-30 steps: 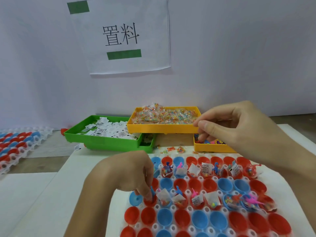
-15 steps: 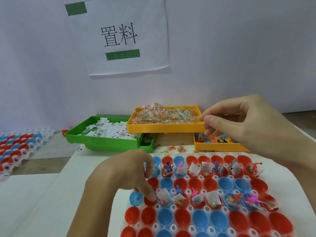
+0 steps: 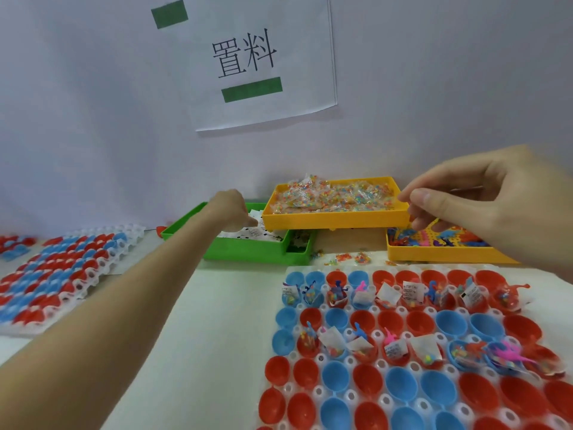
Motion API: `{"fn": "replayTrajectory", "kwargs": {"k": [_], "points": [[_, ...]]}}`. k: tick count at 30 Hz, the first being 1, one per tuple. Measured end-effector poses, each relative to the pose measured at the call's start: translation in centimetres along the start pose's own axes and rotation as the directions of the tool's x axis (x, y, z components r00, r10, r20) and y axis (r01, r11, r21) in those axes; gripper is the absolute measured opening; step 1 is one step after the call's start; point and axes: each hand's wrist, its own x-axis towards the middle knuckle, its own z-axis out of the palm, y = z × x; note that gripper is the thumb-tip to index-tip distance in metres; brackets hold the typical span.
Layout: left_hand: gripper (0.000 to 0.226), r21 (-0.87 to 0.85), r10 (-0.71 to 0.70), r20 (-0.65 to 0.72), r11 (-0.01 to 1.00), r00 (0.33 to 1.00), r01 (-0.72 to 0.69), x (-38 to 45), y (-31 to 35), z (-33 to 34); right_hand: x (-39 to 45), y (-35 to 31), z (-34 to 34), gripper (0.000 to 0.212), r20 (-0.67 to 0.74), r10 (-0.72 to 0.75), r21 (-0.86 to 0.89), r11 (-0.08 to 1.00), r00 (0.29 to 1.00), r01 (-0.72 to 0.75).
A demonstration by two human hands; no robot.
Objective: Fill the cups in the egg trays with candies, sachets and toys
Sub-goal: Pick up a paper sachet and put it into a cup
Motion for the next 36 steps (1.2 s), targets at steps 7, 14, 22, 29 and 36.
{"fn": "replayTrajectory", "kwargs": {"k": [7,14,22,29,36], "points": [[0.042,-0.009,0.007,0.102,1.000,0.995,-0.006,1.1,0.5,1.1,0.1,0.5,-0.4,0.011,-0.016,0.010,-0.004,1.000,1.000,-0.010],[0.037,-0.079,-0.021,-0.017,0.997,1.000,0.020,1.5,0.0,1.4,0.0,0.4,-0.4,0.014,-0.002,0.024,-0.062,0.998,1.000,-0.024],[0.018,-0.182,0.025,-0.170,0.982,0.985,-0.057,1.9,-1.1,1.8,-0.1,0.0,-0.1,0.014,0.025,0.062,-0.073,0.996,0.998,-0.060],[0.017,-0.209,0.060,-0.289,0.970,0.956,-0.124,1.5,-2.1,1.3,0.0,-0.2,0.1,0.014,0.043,0.066,-0.056,0.996,0.997,-0.063],[0.015,-0.308,0.065,-0.430,0.927,0.901,-0.214,-1.6,-1.9,0.7,-0.1,-0.3,0.2,0.013,0.043,0.088,-0.063,0.994,0.995,-0.085]]}}
